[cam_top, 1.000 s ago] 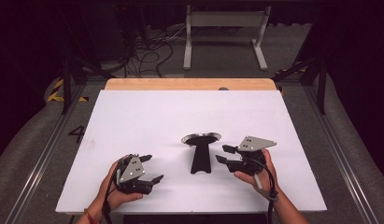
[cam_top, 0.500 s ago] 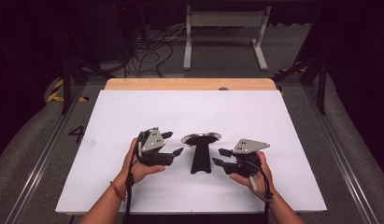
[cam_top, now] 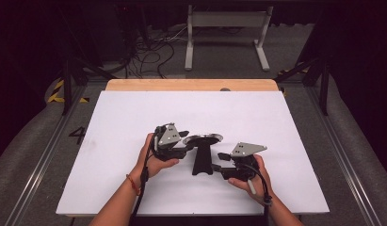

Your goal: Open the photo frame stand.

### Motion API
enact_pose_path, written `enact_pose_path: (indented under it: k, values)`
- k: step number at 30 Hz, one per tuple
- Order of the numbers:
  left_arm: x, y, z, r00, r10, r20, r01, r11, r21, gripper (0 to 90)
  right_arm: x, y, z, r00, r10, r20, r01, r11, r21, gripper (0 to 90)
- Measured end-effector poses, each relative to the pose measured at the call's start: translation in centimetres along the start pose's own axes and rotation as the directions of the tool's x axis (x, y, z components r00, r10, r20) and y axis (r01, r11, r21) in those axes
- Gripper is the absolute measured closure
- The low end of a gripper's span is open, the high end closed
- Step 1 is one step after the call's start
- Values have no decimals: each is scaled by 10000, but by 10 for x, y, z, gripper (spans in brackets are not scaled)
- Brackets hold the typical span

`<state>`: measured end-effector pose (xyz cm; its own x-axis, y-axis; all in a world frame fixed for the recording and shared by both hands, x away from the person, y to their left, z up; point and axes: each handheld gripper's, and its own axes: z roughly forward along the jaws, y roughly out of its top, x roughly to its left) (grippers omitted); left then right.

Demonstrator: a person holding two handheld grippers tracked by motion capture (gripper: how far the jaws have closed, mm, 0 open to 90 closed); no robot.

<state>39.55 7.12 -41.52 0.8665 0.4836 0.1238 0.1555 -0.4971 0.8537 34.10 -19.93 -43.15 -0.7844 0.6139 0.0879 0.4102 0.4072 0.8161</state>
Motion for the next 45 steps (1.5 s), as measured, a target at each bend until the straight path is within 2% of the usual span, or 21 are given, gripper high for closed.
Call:
enact_pose_path:
  k: [4, 6, 8, 16, 23, 27, 29, 31, 32, 33, 34, 35, 36, 39, 40, 45]
  values:
    - [1, -2, 4, 9999, -59, 101, 59, 10000, -44, 528, 1, -2, 3, 10000, -29, 56, 28, 10000, 94, 494]
    - [-2, -2, 5, 9995, 136, 302, -133, 9999, -104, 625, 2, -2, 3, 9998, -112, 147, 110, 9999, 95, 504]
    - [-4, -4, 4, 9995, 278, 158, -276, 9995, -136, 662, 3, -1, 0, 9999, -119, 93, 119, 9999, -17, 501]
    - [-5, -4, 4, 9991, 416, 63, -415, 9991, -123, 670, 4, -5, 2, 9999, -70, 122, 69, 9999, 104, 483]
    - [-6, -6, 5, 9990, 435, 142, -431, 9988, -234, 683, 3, -7, 2, 10000, 28, -27, -27, 10000, 71, 479]
    - [-9, -6, 5, 9975, 708, -37, -708, 9974, -115, 703, 4, -6, 2, 10000, -34, -53, 35, 10000, 62, 485]
    - [-9, -6, 5, 9980, 630, 65, -630, 9980, -82, 711, 7, -4, -1, 9998, -168, -147, 168, 9999, -16, 535]
    - [-8, -7, 5, 9979, 636, 128, -635, 9980, -81, 720, 17, 1, -5, 9979, -633, -106, 632, 9979, -116, 618]
    - [-9, -6, 5, 9974, 717, 117, -717, 9974, -24, 720, 17, 1, -5, 9979, -633, -106, 632, 9979, -116, 618]
    - [-10, -5, 5, 9964, 845, 42, -845, 9964, 36, 728, 23, 4, -7, 9964, -831, -151, 826, 9961, -310, 705]
    - [-11, -5, 6, 9966, 821, 40, -821, 9966, 45, 729, 25, 5, -7, 9957, -891, -257, 881, 9954, -375, 746]
    - [-11, -5, 6, 9966, 821, 40, -821, 9966, 45, 730, 25, 5, -7, 9957, -891, -257, 881, 9954, -375, 746]
    - [-11, -5, 6, 9969, 791, 54, -791, 9969, 27, 731, 31, 6, -5, 9943, -1036, -238, 1026, 9939, -412, 809]
    - [-11, -6, 6, 9969, 781, 101, -782, 9969, 27, 737, 33, 6, -2, 9940, -1047, -314, 1033, 9938, -421, 838]
    - [-11, -6, 6, 9970, 763, 98, -763, 9971, 19, 737, 38, 6, 2, 9933, -1122, -290, 1111, 9931, -377, 866]
    - [-11, -6, 7, 9971, 752, 127, -752, 9972, -2, 743, 56, 8, 26, 9878, -1556, 5, 1556, 9877, -148, 875]
